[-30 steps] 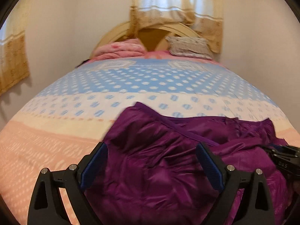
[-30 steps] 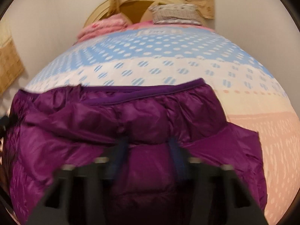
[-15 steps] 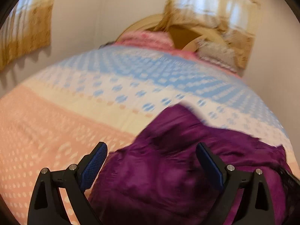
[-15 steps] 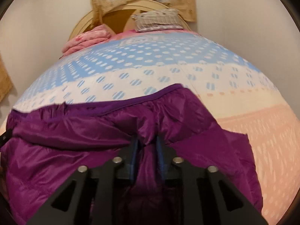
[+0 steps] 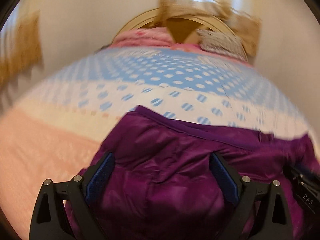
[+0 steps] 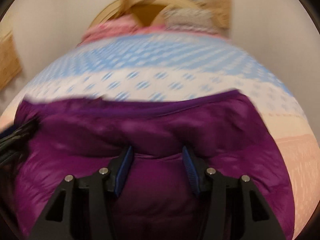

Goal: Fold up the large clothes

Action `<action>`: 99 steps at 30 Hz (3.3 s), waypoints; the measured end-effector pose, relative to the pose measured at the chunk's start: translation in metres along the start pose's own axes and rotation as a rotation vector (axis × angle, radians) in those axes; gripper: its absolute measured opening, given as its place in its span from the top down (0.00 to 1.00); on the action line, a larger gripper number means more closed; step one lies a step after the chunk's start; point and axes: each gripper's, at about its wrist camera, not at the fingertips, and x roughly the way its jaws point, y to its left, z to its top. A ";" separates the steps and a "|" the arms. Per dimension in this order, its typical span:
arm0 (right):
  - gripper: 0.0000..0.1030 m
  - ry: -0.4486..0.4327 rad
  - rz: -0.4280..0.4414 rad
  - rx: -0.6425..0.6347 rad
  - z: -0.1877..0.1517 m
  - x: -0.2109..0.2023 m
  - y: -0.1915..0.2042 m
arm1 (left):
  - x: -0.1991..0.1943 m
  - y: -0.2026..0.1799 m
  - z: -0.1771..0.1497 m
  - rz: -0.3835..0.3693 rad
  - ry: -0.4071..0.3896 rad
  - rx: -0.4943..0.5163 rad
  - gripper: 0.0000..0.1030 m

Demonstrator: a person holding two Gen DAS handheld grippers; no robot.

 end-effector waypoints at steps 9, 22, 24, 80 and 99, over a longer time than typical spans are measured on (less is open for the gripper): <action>0.41 0.060 0.000 0.009 -0.007 0.015 0.005 | 0.020 -0.008 -0.011 -0.055 0.094 0.015 0.03; 0.38 0.099 -0.062 -0.028 -0.012 0.014 0.007 | 0.029 -0.006 -0.018 -0.060 0.166 0.026 0.01; 0.38 0.103 -0.073 -0.037 -0.012 0.015 0.008 | 0.029 -0.006 -0.018 -0.061 0.169 0.026 0.01; 0.04 0.002 -0.090 -0.148 -0.056 -0.064 0.054 | -0.108 0.044 -0.072 0.013 0.019 0.017 0.01; 0.00 0.058 -0.128 -0.231 -0.091 -0.056 0.061 | -0.106 0.067 -0.110 -0.226 0.070 -0.103 0.84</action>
